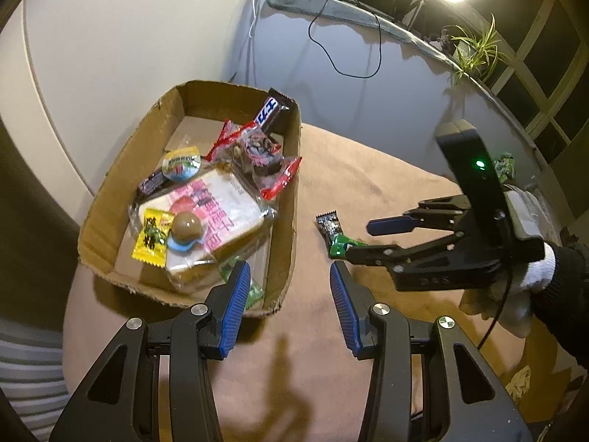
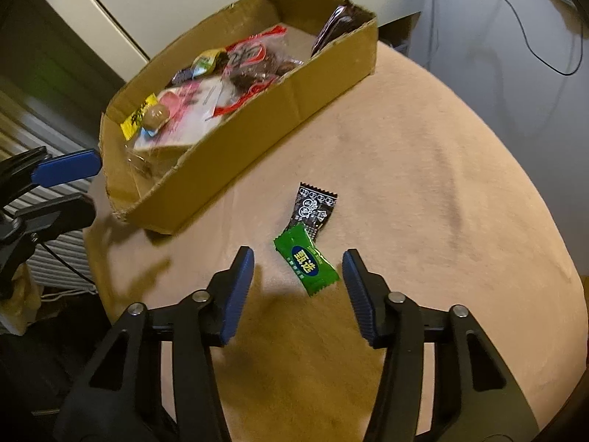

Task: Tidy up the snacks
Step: 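Grasp the black candy with the left tool while the right tool grasps the green candy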

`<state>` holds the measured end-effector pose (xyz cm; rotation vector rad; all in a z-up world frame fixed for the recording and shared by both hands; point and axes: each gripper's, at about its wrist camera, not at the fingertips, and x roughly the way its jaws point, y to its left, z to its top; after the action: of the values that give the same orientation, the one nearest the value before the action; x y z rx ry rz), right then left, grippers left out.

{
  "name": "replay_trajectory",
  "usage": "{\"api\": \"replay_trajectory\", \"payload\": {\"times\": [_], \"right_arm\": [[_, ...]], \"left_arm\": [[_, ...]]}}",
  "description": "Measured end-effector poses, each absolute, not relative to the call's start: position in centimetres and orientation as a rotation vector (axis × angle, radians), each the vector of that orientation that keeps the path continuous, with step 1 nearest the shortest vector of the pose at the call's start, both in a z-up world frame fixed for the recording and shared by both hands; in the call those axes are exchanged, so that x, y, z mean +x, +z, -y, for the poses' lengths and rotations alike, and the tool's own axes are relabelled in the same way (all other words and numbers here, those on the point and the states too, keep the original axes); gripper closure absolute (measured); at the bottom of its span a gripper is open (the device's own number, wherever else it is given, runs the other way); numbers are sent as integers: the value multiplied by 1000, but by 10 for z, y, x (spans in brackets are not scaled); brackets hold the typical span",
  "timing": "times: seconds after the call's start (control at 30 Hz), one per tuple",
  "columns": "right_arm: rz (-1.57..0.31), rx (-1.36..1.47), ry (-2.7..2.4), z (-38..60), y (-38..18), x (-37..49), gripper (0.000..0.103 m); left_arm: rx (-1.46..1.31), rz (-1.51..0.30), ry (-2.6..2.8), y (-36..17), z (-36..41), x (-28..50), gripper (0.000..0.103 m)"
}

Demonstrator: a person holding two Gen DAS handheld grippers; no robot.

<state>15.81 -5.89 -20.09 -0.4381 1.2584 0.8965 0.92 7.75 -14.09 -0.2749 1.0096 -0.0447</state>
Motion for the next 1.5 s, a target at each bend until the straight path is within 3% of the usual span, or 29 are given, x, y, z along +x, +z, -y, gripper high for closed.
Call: {"api": "replay_trajectory", "payload": {"times": [0.53, 0.9, 0.97, 1.0, 1.07, 1.5], "right_arm": [[-1282, -549, 883, 36, -226, 155, 65], [-1237, -668, 883, 28, -229, 127, 65], [-1231, -682, 879, 24, -230, 124, 68], [-1227, -688, 869, 24, -230, 123, 74], [-1232, -679, 857, 24, -230, 124, 79], [-1288, -497, 758, 66, -229, 146, 79]], "left_arm": [[-290, -1044, -82, -150, -62, 8, 62], [-300, -1062, -116, -155, -54, 8, 67], [-297, -1062, -119, -155, -52, 9, 68], [-298, -1062, -121, -155, -51, 9, 68], [-296, -1062, -127, -155, -48, 10, 68], [-285, -1101, -205, -170, -17, 38, 72]]}}
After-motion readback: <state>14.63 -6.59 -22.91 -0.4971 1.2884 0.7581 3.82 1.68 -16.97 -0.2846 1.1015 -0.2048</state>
